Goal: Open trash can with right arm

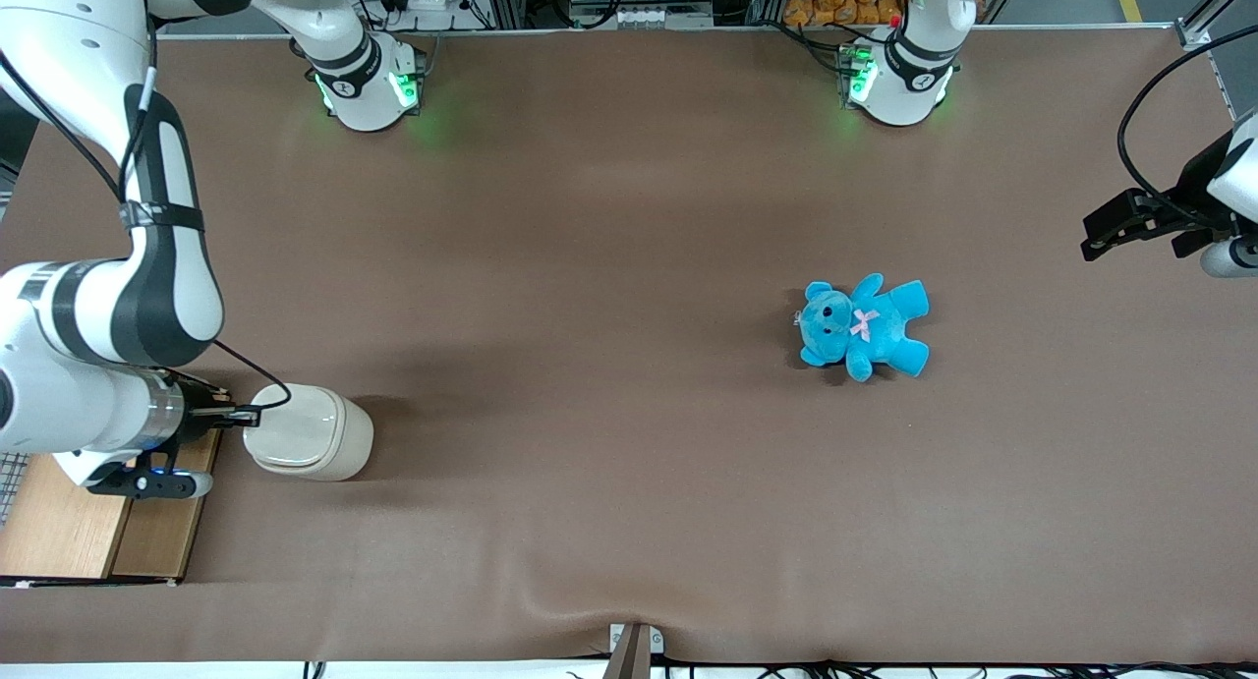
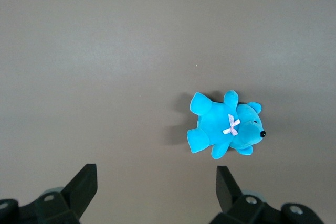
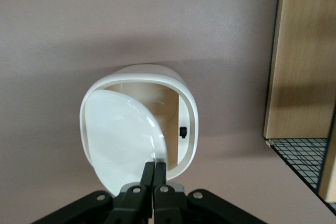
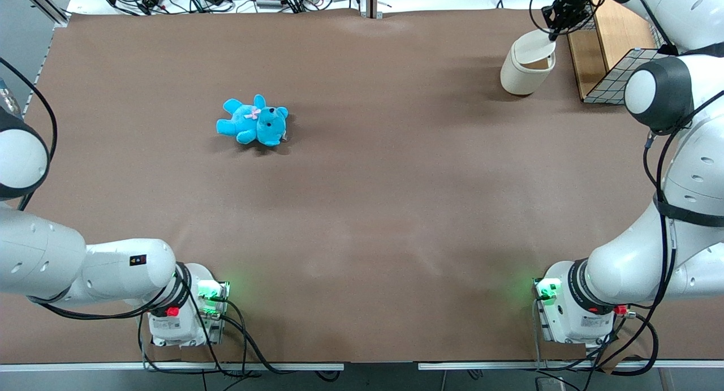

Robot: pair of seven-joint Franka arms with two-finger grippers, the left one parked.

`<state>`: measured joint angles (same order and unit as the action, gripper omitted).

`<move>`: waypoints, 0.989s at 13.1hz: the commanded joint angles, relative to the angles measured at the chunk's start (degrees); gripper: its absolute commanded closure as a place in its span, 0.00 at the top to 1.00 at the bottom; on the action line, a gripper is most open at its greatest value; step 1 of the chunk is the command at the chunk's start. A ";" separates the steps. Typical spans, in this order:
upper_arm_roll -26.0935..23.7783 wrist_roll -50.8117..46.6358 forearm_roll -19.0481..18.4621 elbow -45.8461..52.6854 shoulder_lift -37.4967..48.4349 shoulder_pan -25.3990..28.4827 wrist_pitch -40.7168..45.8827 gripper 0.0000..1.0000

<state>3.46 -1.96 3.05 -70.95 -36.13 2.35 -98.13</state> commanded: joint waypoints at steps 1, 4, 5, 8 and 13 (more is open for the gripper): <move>-0.12 -0.68 0.38 3.36 0.27 -0.32 3.73 0.99; -0.04 -0.59 0.46 3.36 2.64 -0.41 3.91 1.00; -0.04 -0.51 0.64 3.36 3.69 -0.59 4.00 1.00; 0.23 0.11 0.02 3.10 7.73 -0.85 7.07 1.00; 0.23 2.04 0.46 0.90 15.64 -1.64 12.42 1.00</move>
<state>4.15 -0.73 3.05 -67.12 -24.42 1.21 -87.51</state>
